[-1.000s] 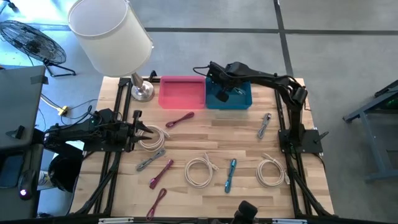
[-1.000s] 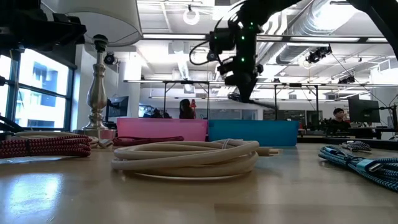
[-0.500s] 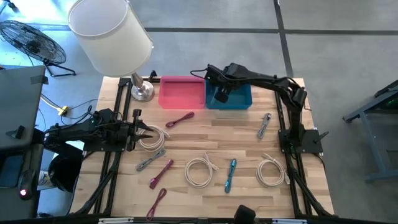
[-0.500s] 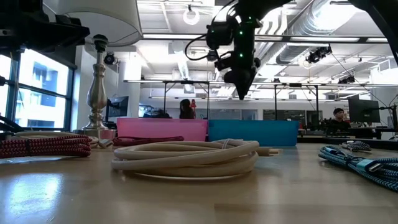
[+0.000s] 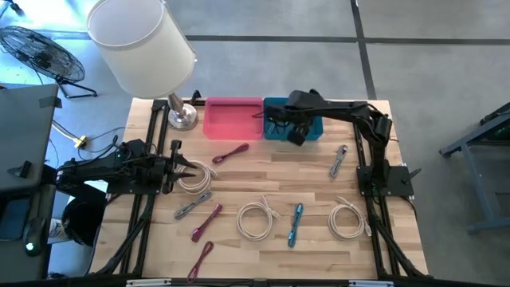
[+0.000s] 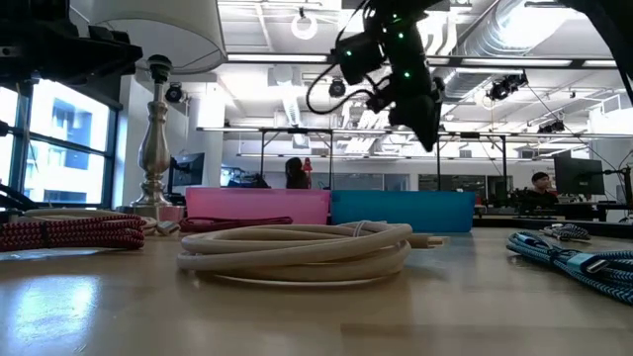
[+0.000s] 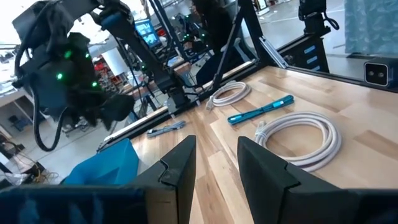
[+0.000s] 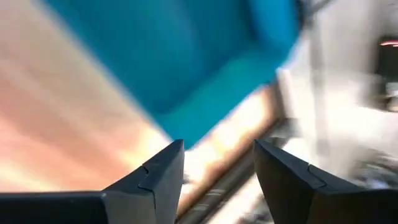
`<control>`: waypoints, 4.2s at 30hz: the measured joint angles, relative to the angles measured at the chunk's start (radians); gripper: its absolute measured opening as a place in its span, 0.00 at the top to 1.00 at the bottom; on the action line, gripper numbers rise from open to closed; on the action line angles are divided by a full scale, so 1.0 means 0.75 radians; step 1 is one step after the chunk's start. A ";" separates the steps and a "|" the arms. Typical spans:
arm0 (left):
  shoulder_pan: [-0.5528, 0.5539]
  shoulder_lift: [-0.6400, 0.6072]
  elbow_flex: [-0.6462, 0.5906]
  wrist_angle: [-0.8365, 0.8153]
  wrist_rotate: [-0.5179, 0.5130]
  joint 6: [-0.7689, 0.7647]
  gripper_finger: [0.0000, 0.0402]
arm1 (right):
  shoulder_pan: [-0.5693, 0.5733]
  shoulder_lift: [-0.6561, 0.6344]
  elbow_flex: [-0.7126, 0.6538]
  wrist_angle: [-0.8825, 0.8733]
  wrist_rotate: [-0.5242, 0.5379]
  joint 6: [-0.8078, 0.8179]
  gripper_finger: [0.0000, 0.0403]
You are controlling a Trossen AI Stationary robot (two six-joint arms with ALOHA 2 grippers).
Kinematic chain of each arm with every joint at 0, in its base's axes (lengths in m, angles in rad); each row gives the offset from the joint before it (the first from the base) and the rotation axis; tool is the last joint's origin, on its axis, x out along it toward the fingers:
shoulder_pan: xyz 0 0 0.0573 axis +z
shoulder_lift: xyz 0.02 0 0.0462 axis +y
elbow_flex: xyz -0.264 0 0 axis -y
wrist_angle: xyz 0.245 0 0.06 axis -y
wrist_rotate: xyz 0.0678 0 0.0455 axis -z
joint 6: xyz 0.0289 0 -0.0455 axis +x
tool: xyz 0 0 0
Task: Pick & Place USB Port
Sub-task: Put the small black and blue charger cable into the blue bin
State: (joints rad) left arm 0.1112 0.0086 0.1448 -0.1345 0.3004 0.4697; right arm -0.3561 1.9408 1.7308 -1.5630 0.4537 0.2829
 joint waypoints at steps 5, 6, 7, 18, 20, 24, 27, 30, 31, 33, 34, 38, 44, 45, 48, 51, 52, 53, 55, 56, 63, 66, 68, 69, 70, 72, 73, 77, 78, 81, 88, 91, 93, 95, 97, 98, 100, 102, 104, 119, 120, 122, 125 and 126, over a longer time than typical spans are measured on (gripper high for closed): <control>-0.001 0.000 0.000 -0.004 0.001 0.000 0.71 | 0.148 -0.062 -0.007 -0.001 -0.310 0.062 0.54; -0.001 0.000 0.000 -0.004 0.001 0.000 0.71 | 0.181 -0.069 -0.007 -0.010 -0.338 0.083 0.54; -0.001 0.000 0.000 -0.005 0.001 0.000 0.71 | 0.221 -0.075 -0.008 -0.008 -0.373 0.104 0.54; -0.001 0.000 0.000 -0.006 0.038 -0.010 0.71 | 0.543 -0.112 -0.008 -0.010 -0.572 0.302 0.55; -0.001 0.000 0.000 -0.012 0.053 -0.012 0.71 | 0.573 -0.112 -0.008 -0.004 -0.576 0.346 0.56; -0.001 0.001 0.000 -0.060 0.066 -0.022 0.71 | 0.650 -0.112 -0.008 0.031 -0.587 0.342 0.58; -0.001 0.001 0.000 -0.087 0.066 -0.038 0.71 | 0.721 -0.112 -0.008 0.120 -0.588 0.231 0.59; -0.001 0.001 0.000 -0.102 0.066 -0.039 0.71 | 0.805 -0.112 -0.008 0.189 -0.585 0.039 0.60; -0.001 0.000 0.000 -0.104 0.066 -0.039 0.71 | 0.835 -0.112 -0.008 0.218 -0.575 -0.022 0.61; -0.001 0.001 0.000 -0.104 0.066 -0.038 0.71 | 0.887 -0.112 -0.028 0.302 -0.546 -0.142 0.61; -0.001 0.000 0.000 -0.104 0.065 -0.038 0.71 | 0.910 -0.112 -0.039 0.335 -0.543 -0.199 0.61; -0.001 0.000 0.000 -0.104 0.050 -0.039 0.71 | 0.974 -0.112 -0.111 0.452 -0.537 -0.347 0.61; -0.001 0.000 0.000 -0.104 -0.051 -0.040 0.71 | 0.997 -0.111 -0.283 0.586 -0.557 -0.408 0.64; -0.001 0.000 0.000 -0.104 -0.069 -0.041 0.71 | 0.999 -0.110 -0.313 0.595 -0.577 -0.412 0.65; 0.000 0.000 0.000 -0.104 -0.112 -0.041 0.71 | 1.005 -0.110 -0.393 0.617 -0.606 -0.413 0.68; -0.001 0.000 0.000 -0.104 -0.164 -0.039 0.71 | 1.024 -0.110 -0.446 0.610 -0.629 -0.388 0.69; -0.001 0.000 0.000 -0.104 -0.190 -0.040 0.71 | 1.031 -0.110 -0.457 0.614 -0.644 -0.387 0.69; -0.001 0.000 0.000 -0.104 -0.217 -0.039 0.71 | 1.038 -0.110 -0.464 0.620 -0.653 -0.387 0.69; -0.001 0.000 0.000 -0.104 -0.274 -0.039 0.71 | 1.055 -0.110 -0.467 0.639 -0.651 -0.383 0.69; -0.001 0.000 0.000 -0.104 -0.297 -0.039 0.71 | 1.063 -0.110 -0.465 0.648 -0.651 -0.384 0.69; -0.001 0.000 0.000 -0.104 -0.351 -0.039 0.71 | 1.108 -0.111 -0.441 0.768 -0.663 -0.311 0.69; -0.001 0.000 0.000 -0.104 -0.350 -0.041 0.71 | 1.118 -0.111 -0.441 0.823 -0.668 -0.255 0.69; -0.001 0.000 0.000 -0.104 -0.350 -0.043 0.71 | 1.125 -0.111 -0.441 0.844 -0.658 -0.222 0.69; -0.001 0.000 -0.002 -0.101 -0.350 -0.045 0.71 | 1.130 -0.111 -0.441 0.845 -0.650 -0.206 0.69; -0.001 0.000 -0.008 -0.095 -0.350 -0.051 0.71 | 1.133 -0.111 -0.441 0.840 -0.649 -0.201 0.69; -0.001 0.000 -0.020 -0.094 -0.349 -0.074 0.71 | 1.145 -0.111 -0.441 0.842 -0.642 -0.201 0.67; -0.001 0.001 -0.027 -0.093 -0.350 -0.076 0.71 | 1.151 -0.111 -0.441 0.844 -0.636 -0.202 0.66; -0.001 0.000 -0.055 -0.092 -0.349 -0.108 0.71 | 1.177 -0.111 -0.441 0.845 -0.582 -0.204 0.57; 0.000 0.001 -0.058 -0.094 -0.349 -0.112 0.71 | 1.181 -0.111 -0.441 0.846 -0.581 -0.217 0.55; -0.001 0.001 -0.059 -0.083 -0.348 -0.115 0.71 | 1.195 -0.111 -0.441 0.845 -0.578 -0.297 0.50; 0.000 0.001 -0.059 0.012 -0.343 -0.111 0.71 | 1.202 -0.111 -0.483 0.846 -0.526 -0.553 0.47; -0.001 0.001 -0.059 0.018 -0.335 -0.110 0.71 | 1.201 -0.111 -0.528 0.853 -0.515 -0.639 0.47; -0.001 0.001 -0.059 0.015 -0.334 -0.110 0.71 | 1.196 -0.111 -0.555 0.883 -0.517 -0.684 0.47; -0.001 0.001 -0.059 0.014 -0.334 -0.110 0.71 | 1.191 -0.111 -0.581 0.917 -0.519 -0.714 0.47; -0.001 0.001 -0.059 0.014 -0.334 -0.110 0.71 | 1.183 -0.111 -0.604 0.945 -0.519 -0.738 0.47; -0.001 0.001 -0.059 0.014 -0.334 -0.110 0.71 | 1.180 -0.111 -0.614 0.956 -0.517 -0.745 0.47; -0.001 0.001 -0.059 0.013 -0.334 -0.110 0.71 | 1.172 -0.111 -0.628 0.978 -0.511 -0.770 0.47; -0.001 0.001 -0.059 0.005 -0.333 -0.110 0.71 | 1.165 -0.111 -0.637 0.995 -0.498 -0.792 0.47; 0.000 0.001 -0.059 0.003 -0.333 -0.110 0.71 | 1.156 -0.111 -0.646 1.004 -0.499 -0.809 0.47; -0.001 0.001 -0.059 0.001 -0.329 -0.110 0.71 | 1.128 -0.093 -0.673 1.049 -0.543 -0.868 0.47; -0.001 0.001 -0.058 -0.001 -0.329 -0.110 0.71 | 1.127 -0.087 -0.673 1.059 -0.546 -0.868 0.47; -0.001 0.001 -0.058 -0.004 -0.329 -0.110 0.71 | 1.127 -0.074 -0.672 1.067 -0.562 -0.868 0.47; -0.001 0.001 -0.058 -0.004 -0.329 -0.110 0.71 | 1.124 -0.039 -0.672 1.065 -0.590 -0.868 0.47; -0.001 0.001 -0.058 -0.004 -0.329 -0.110 0.71 | 1.124 -0.027 -0.672 1.067 -0.593 -0.868 0.47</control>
State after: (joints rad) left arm 0.1108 0.0090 0.1009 -0.1375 0.0536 0.3874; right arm 0.4870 1.9209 1.2266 -0.7624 0.0090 -0.3683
